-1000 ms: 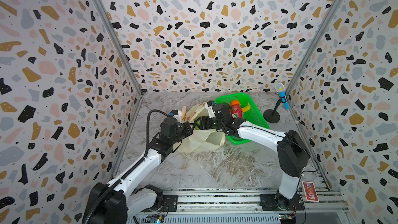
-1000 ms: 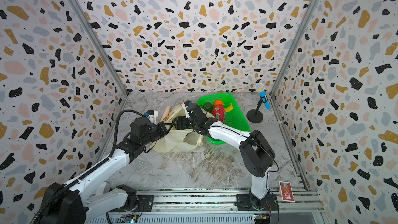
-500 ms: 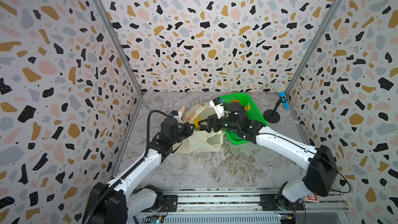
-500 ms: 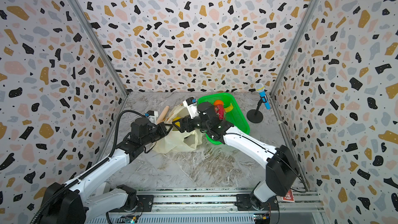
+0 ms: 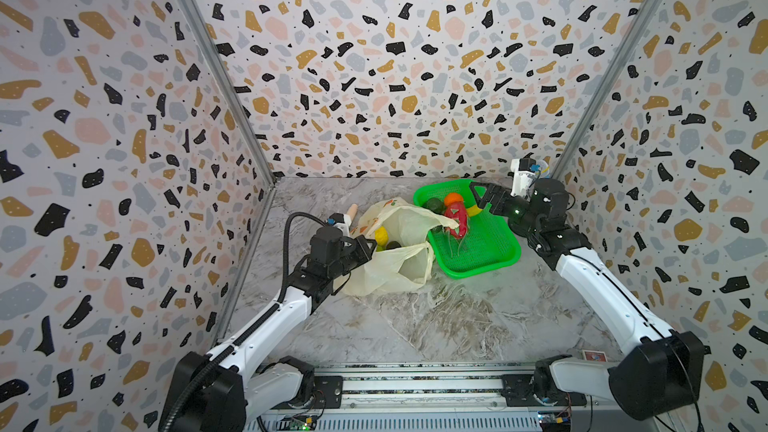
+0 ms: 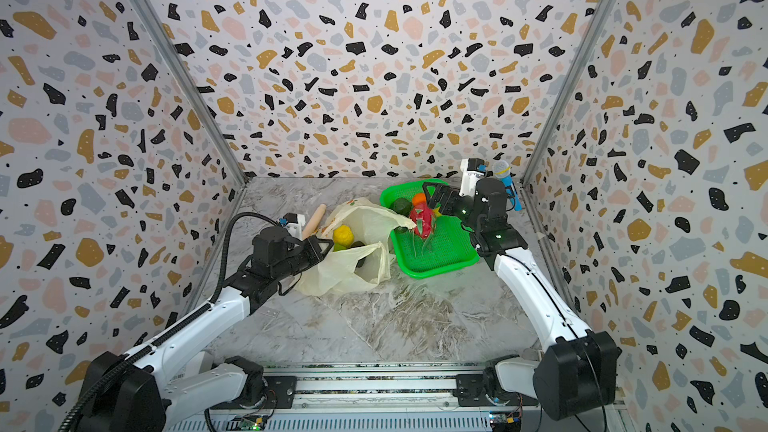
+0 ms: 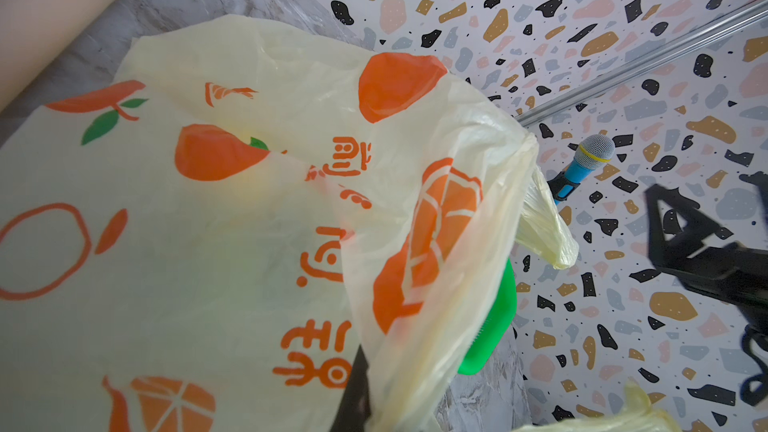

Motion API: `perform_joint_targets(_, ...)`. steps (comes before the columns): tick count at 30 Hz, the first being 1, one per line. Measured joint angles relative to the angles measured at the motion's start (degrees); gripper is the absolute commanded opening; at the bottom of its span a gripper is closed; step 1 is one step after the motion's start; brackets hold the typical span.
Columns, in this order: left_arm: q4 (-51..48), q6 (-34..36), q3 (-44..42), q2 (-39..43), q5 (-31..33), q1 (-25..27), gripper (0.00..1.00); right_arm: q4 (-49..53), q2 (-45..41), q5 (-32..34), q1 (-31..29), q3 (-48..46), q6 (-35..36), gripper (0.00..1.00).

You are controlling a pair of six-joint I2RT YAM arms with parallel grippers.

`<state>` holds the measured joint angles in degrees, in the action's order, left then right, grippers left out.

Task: Place the fruits into the plastic bag
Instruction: 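Move the right gripper to the basket and grasp the red dragon fruit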

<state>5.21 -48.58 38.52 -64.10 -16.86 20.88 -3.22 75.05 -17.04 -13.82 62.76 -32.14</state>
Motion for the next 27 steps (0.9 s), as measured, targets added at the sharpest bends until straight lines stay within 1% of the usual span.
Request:
perform_joint_targets(4,0.04,-0.02,0.00,-0.55,-0.04,0.00,0.00,5.57,9.20,0.90,0.70,2.21,0.28,0.99)
perform_joint_targets(8,0.28,-0.02,0.00,-0.98,-0.20,0.00,0.00,12.11,21.03,0.98,0.68,8.72,1.29,0.99)
perform_joint_targets(12,0.39,-0.02,0.00,-1.05,-0.22,0.00,0.00,15.56,29.55,1.01,0.52,14.71,2.64,0.99)
perform_joint_targets(21,0.46,-0.02,-0.35,-1.03,-0.22,0.00,0.00,17.99,37.44,-0.46,-0.35,22.18,5.18,0.99)
perform_joint_targets(24,0.44,-0.04,-0.42,-1.03,-0.24,0.00,0.00,19.69,40.63,0.17,-1.09,25.07,5.90,0.99)
perform_joint_targets(27,0.48,-0.04,-0.42,-1.03,-0.28,0.00,0.00,22.53,44.81,2.40,-1.90,28.63,6.73,0.99)
